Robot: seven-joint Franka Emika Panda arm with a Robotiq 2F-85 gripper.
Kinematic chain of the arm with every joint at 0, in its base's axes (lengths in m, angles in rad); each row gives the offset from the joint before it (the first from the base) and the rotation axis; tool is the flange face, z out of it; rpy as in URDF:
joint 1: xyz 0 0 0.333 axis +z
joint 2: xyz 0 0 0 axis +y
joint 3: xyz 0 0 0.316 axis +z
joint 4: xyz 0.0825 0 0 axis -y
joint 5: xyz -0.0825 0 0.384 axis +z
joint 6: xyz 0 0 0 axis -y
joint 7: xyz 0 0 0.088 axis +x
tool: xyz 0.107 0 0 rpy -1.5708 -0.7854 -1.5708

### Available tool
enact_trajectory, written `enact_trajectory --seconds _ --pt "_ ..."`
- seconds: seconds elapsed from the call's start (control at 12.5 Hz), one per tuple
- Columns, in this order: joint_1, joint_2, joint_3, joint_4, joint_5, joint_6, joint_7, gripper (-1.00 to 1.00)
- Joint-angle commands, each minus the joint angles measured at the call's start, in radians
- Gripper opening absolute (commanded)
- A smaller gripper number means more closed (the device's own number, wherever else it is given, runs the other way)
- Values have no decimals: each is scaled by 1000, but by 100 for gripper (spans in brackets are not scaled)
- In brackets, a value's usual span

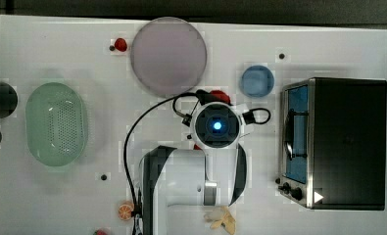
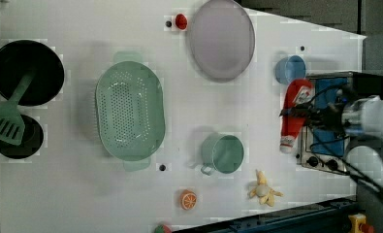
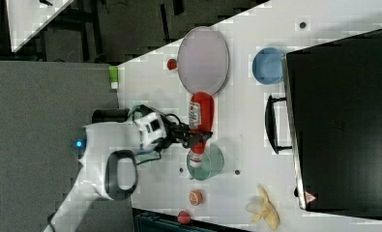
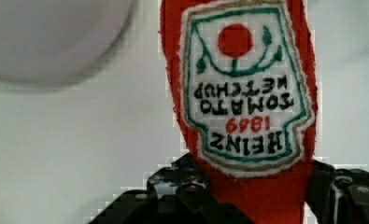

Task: Pick ketchup from plate and place it on table.

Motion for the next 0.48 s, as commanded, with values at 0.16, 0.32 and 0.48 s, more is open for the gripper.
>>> enact_trajectory --seconds 0.16,0.32,0.48 --pt "-3 92 1 -32 -4 72 71 16" --pt "-3 135 -3 -33 -4 121 71 41" --pt "-3 140 -2 -29 -4 159 72 86"
